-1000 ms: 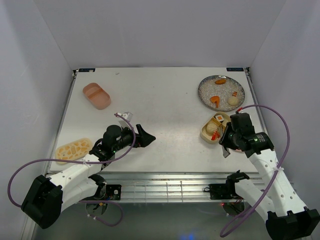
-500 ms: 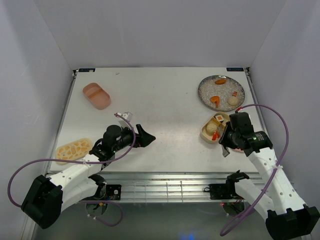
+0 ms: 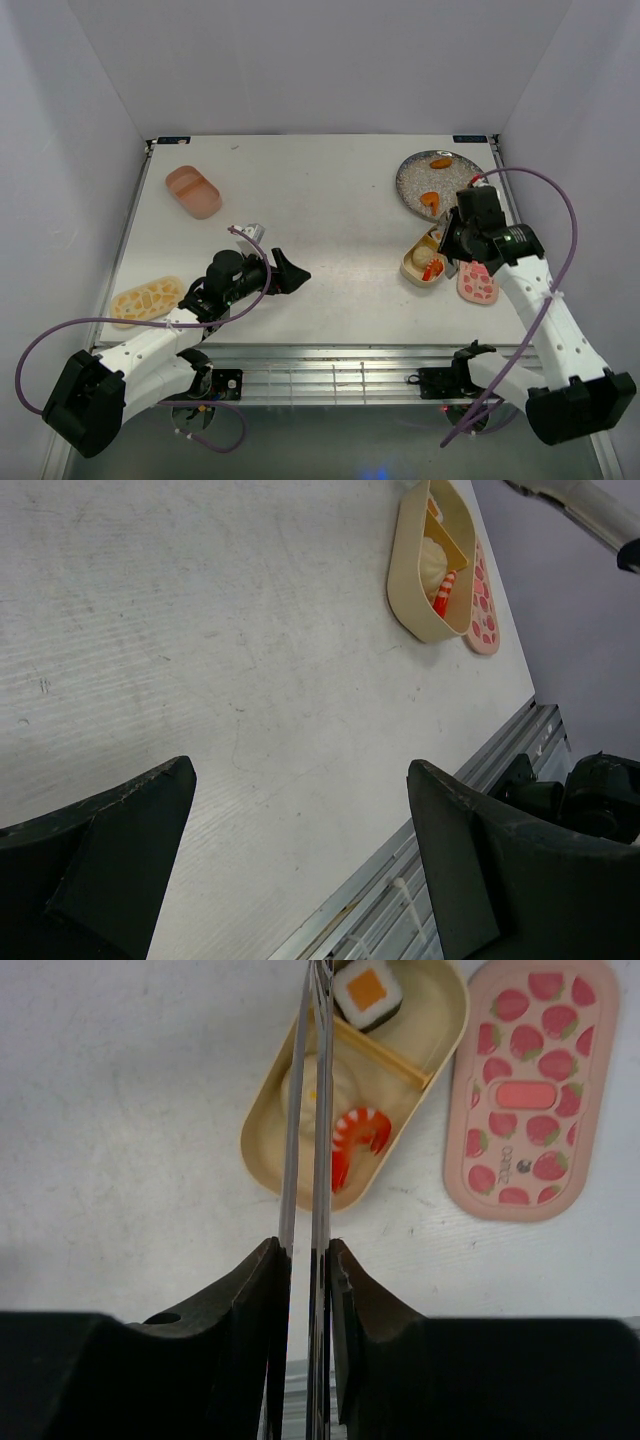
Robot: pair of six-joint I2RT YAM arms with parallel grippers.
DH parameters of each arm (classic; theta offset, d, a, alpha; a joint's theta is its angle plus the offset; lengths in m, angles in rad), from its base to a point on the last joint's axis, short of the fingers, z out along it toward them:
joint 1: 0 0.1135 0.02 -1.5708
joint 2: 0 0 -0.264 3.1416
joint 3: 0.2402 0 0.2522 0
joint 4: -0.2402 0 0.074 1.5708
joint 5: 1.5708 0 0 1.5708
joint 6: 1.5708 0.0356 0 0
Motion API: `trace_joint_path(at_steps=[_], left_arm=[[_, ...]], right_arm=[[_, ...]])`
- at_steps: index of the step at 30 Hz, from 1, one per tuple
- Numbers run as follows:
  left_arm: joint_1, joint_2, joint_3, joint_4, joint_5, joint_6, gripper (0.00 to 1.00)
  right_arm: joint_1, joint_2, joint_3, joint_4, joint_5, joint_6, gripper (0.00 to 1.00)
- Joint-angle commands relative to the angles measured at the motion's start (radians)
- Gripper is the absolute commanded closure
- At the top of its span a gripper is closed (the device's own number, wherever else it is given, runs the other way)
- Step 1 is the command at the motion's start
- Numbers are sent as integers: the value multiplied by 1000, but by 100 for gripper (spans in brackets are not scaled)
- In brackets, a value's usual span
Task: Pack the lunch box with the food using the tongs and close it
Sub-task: Pick up the fake food from the plate.
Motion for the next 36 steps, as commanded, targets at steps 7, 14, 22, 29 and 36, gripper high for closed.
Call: trace_joint_path(at_steps=[7,14,22,29,36], left_arm=[[-6,-31,5,-8,-12,13,2],[-6,-76,-11,-12,-42,10,2],[-6,-122,-22,-23,-74,13,2],[-6,-64,-7,-22,-81,18,2],[-6,-46,4,-20,-59,18,2]], right_arm=[[-35,322,321,124,151,-89,69],[-113,511,435,187,139,-90,66],[-228,621,450,263,103,-167,63],[-304,640,452,294,77,-211,54],[-354,709,487,317,-41,-276,48]])
